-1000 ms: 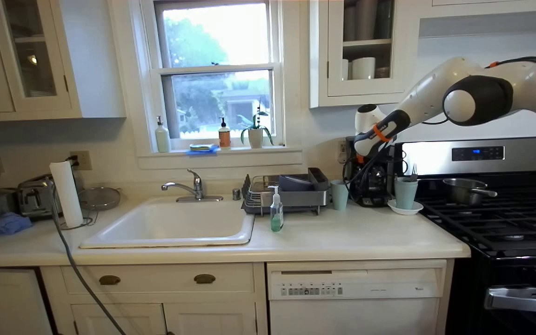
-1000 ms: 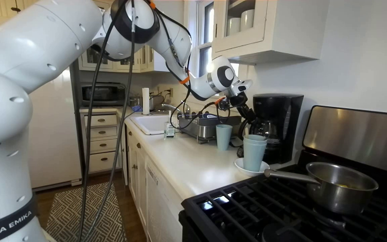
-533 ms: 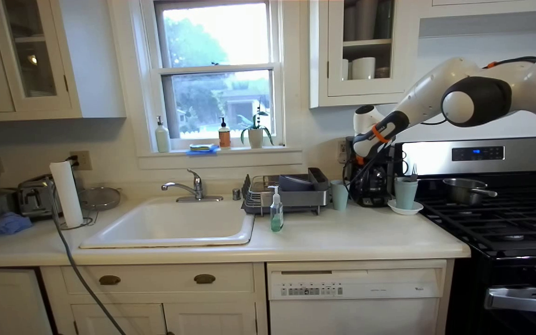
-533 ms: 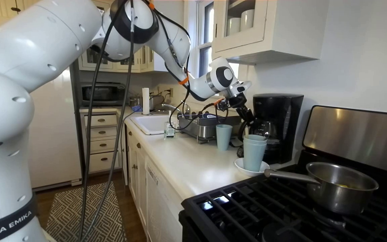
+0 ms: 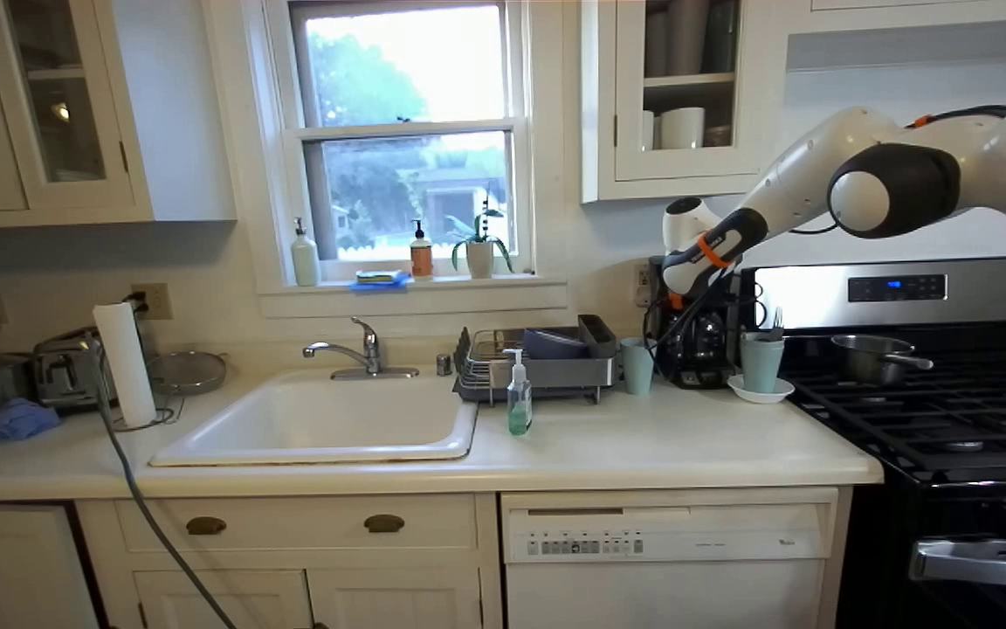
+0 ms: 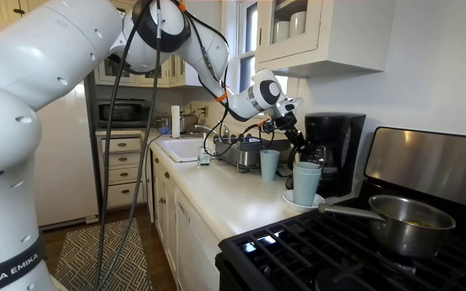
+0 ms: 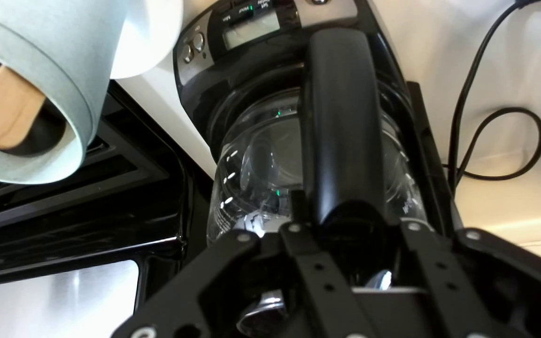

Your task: Remove the kettle from the coffee machine and then put it on the counter

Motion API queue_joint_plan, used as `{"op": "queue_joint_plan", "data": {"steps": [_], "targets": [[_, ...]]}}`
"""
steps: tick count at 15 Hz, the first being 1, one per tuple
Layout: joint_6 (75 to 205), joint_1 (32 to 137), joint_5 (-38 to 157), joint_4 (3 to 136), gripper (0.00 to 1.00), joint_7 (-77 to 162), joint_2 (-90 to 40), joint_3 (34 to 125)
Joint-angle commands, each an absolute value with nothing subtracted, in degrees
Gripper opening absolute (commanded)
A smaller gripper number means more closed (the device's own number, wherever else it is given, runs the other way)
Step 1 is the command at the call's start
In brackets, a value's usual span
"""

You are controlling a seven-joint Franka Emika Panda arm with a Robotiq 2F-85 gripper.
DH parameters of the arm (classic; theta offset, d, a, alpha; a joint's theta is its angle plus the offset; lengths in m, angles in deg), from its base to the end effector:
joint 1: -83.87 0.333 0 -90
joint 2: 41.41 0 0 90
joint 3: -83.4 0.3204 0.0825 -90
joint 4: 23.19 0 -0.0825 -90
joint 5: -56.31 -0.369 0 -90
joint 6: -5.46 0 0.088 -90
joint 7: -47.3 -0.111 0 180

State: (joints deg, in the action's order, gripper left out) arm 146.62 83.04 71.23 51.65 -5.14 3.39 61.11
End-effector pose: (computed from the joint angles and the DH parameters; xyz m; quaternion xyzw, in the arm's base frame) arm 0.7358 -0.2211 0.3497 0.8410 -0.4507 0.2520 0.1615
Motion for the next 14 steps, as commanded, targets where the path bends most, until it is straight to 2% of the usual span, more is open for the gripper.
{"op": "queue_joint_plan", "data": {"steps": [1,14], "targets": [[147.3,83.7,72.2,52.5,0.08,-6.6,3.4,60.2],[157.9,87.7,74.4,65.6,0.08,-8.5,-2.7,57.5]]}}
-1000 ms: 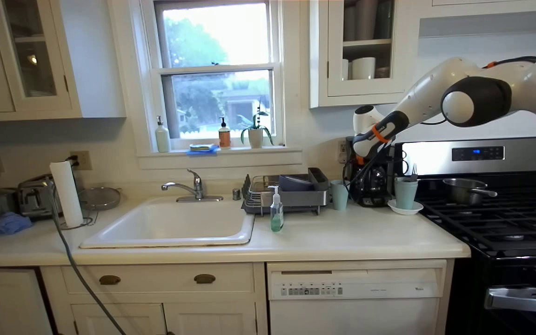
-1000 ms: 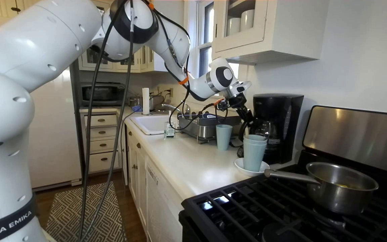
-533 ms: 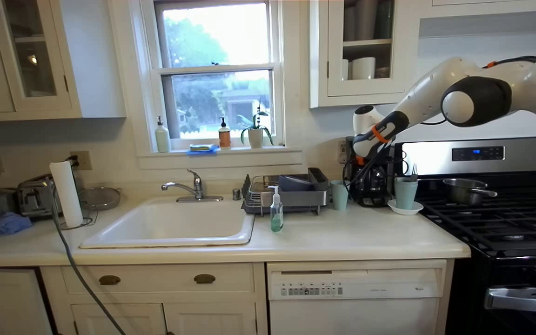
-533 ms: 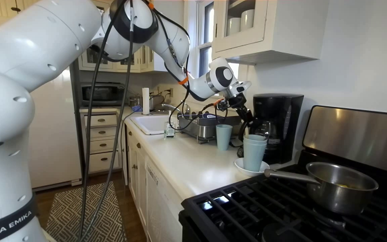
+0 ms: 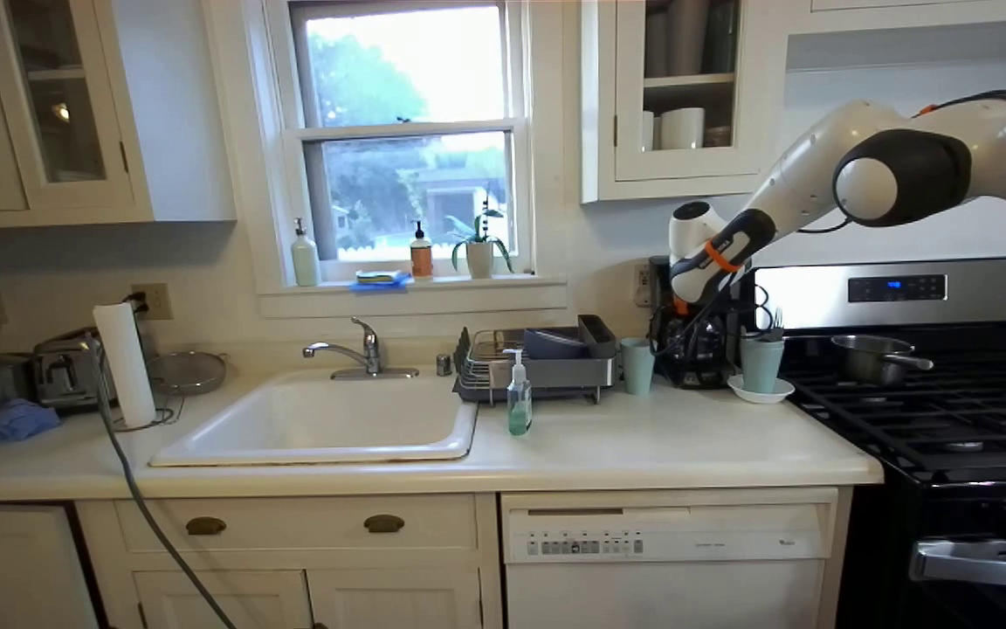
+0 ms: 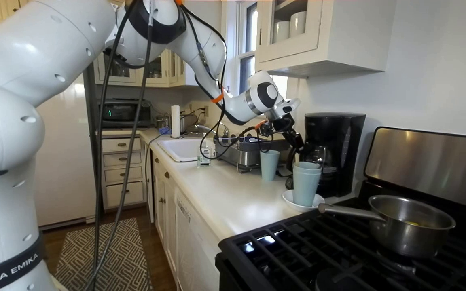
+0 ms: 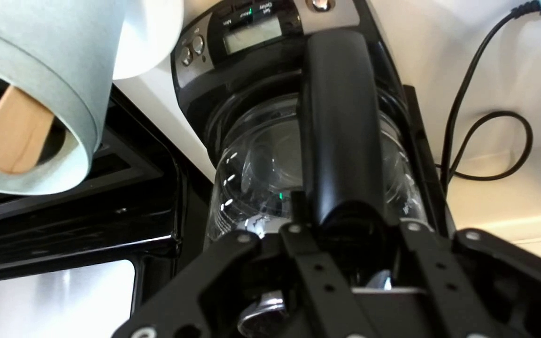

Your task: Remove the kettle from the coffee machine and then put it on the counter

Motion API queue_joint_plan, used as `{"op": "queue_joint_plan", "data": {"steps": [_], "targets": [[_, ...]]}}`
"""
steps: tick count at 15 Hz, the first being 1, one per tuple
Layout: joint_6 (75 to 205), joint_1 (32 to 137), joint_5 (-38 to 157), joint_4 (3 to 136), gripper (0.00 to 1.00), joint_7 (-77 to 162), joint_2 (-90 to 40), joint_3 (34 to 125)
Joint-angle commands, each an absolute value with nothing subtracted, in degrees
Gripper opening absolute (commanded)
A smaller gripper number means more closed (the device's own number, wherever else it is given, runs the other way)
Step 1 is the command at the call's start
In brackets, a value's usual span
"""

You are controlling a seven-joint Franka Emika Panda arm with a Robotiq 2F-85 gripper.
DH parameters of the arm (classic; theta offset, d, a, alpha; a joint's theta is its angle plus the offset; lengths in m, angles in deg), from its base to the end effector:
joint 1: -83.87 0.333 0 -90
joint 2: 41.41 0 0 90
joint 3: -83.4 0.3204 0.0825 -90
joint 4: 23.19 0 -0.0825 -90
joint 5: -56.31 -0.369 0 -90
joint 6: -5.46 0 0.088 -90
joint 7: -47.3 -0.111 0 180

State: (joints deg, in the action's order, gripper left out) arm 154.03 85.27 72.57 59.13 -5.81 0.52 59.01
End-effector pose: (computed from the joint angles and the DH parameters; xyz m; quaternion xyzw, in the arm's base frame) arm 0.7213 -0.2152 0.3442 0.8435 -0.4338 0.2759 0.1556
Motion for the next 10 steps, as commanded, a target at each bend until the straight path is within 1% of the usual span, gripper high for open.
{"op": "queue_joint_plan", "data": {"steps": [1,5,10], "targets": [[158.9,88.4,74.7,66.8,0.08,-9.0,-3.3,56.8],[162.7,91.3,76.3,70.5,0.08,-11.2,-4.7,53.5],[163.8,95.0,77.5,73.3,0.08,-12.3,-6.5,50.2]]}}
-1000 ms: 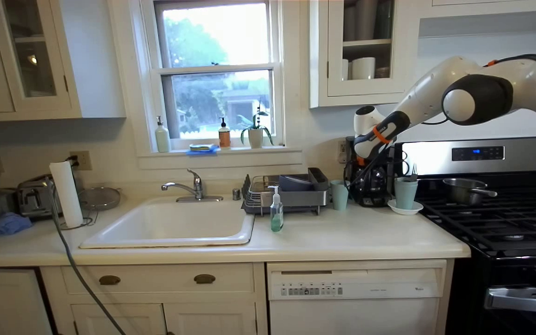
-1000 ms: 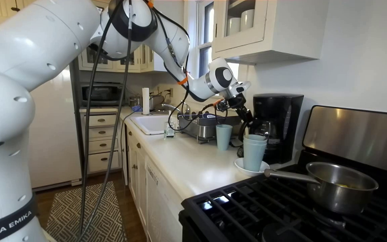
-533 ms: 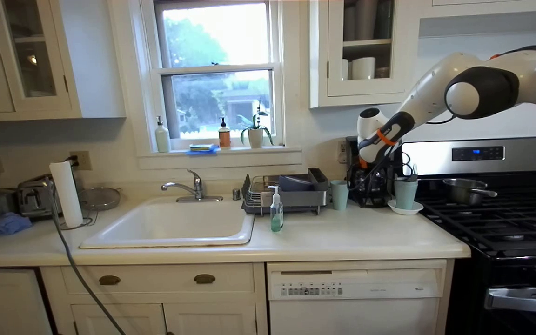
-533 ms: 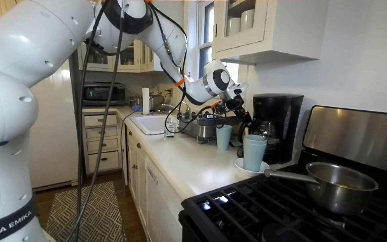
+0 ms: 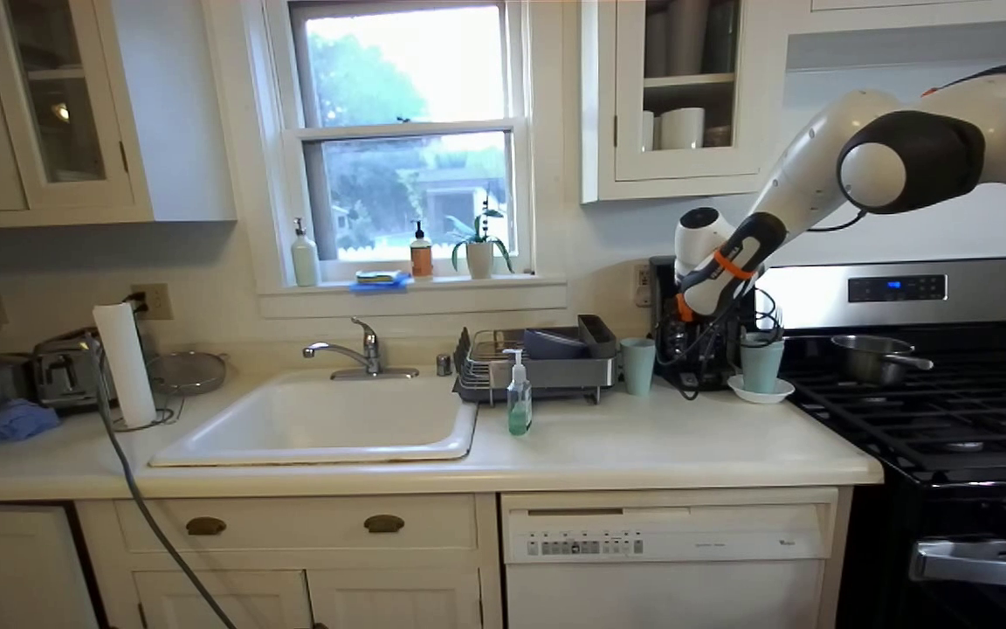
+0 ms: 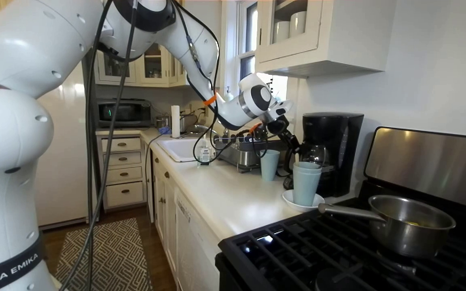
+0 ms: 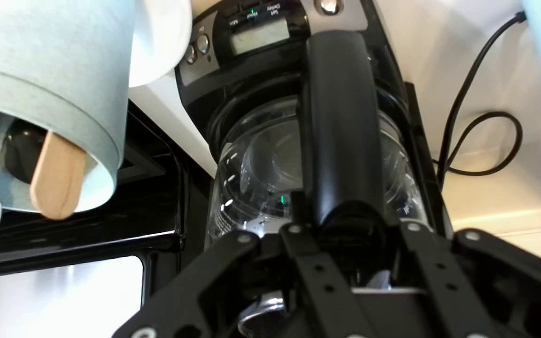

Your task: Remove the kettle from the coffee machine and then put it on the counter

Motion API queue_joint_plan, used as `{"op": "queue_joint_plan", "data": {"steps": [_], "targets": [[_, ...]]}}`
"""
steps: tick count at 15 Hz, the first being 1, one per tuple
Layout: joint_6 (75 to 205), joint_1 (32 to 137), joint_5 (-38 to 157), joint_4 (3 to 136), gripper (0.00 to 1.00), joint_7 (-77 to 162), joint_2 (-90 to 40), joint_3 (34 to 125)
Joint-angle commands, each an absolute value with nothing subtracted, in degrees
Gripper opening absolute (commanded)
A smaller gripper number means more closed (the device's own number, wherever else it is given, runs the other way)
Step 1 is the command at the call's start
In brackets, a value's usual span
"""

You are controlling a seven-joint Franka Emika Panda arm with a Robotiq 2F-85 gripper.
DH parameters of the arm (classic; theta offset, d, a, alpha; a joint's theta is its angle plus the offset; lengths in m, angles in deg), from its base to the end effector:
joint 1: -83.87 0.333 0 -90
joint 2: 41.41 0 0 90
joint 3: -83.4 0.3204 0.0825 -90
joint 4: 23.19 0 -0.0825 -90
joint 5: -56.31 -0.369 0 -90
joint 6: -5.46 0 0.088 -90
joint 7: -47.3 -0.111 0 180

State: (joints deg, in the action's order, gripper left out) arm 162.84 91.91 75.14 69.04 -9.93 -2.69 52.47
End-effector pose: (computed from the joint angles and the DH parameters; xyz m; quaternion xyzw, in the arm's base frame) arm 0.6983 -0.1979 0.3387 0.8379 -0.4213 0.3091 0.1576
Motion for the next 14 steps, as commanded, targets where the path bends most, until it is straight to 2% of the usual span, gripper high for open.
{"op": "queue_joint_plan", "data": {"steps": [1,14], "targets": [[163.6,95.4,77.8,73.6,0.08,-12.0,-7.0,50.0],[159.8,96.1,78.1,77.8,0.08,-10.8,-11.8,52.3]]}}
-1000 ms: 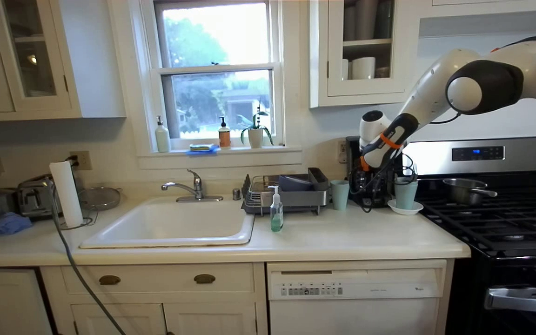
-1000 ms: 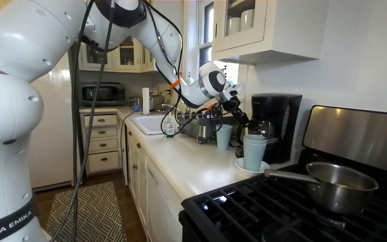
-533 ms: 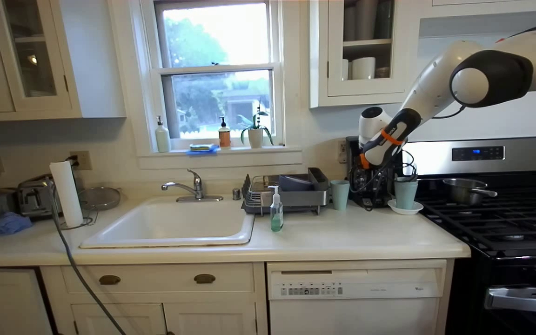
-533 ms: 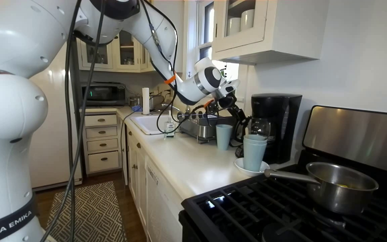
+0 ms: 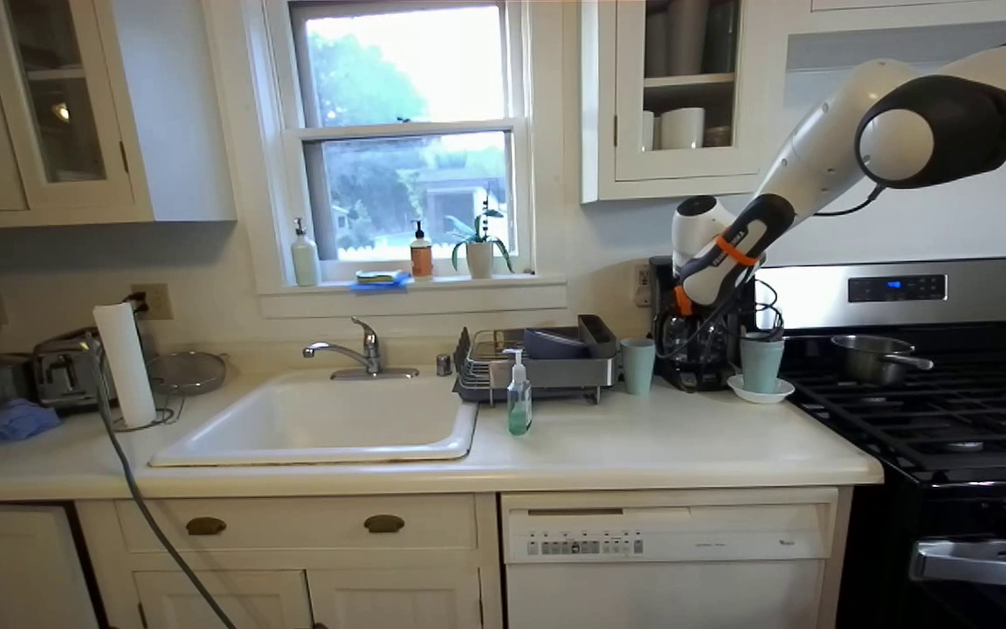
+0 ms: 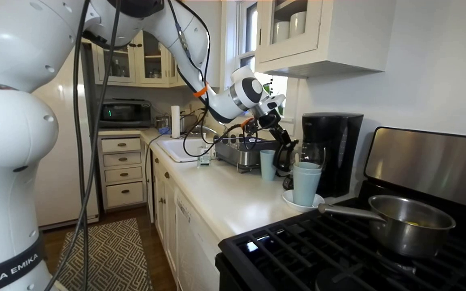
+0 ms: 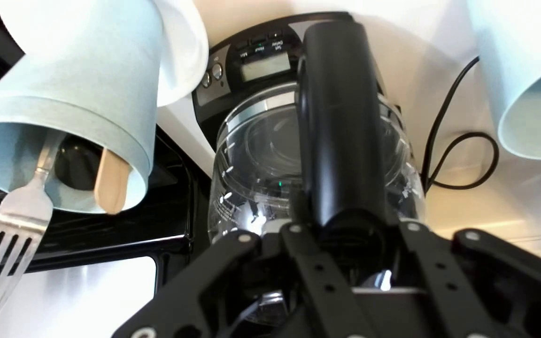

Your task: Remove the kettle from the coffee machine and then put it on the counter

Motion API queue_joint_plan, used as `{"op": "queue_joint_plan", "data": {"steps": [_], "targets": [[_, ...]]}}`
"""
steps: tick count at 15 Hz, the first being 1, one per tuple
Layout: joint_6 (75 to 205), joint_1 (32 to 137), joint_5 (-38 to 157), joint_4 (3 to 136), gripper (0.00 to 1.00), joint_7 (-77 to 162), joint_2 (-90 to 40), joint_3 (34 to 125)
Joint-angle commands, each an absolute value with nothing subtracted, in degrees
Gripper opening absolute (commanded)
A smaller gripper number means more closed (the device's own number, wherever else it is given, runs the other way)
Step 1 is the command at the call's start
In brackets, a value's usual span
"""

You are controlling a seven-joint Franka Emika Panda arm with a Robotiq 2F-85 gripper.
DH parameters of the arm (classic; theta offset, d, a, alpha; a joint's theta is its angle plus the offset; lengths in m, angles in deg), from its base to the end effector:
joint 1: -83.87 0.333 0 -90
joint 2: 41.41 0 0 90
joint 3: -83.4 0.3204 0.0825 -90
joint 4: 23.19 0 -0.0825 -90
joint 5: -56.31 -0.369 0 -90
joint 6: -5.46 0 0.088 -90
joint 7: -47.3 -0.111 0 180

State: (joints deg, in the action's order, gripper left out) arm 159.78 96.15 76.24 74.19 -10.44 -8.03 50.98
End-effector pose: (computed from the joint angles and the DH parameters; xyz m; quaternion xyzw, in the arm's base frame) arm 0.6811 -0.1717 0.3570 0.8446 -0.4210 0.2906 0.1579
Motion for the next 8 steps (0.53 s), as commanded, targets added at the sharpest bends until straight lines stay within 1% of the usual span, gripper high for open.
{"op": "queue_joint_plan", "data": {"steps": [1,8], "targets": [[160.4,96.1,78.4,78.9,0.08,-10.8,-12.2,52.6],[162.5,97.0,81.8,83.9,0.08,-12.9,-15.3,52.6]]}}
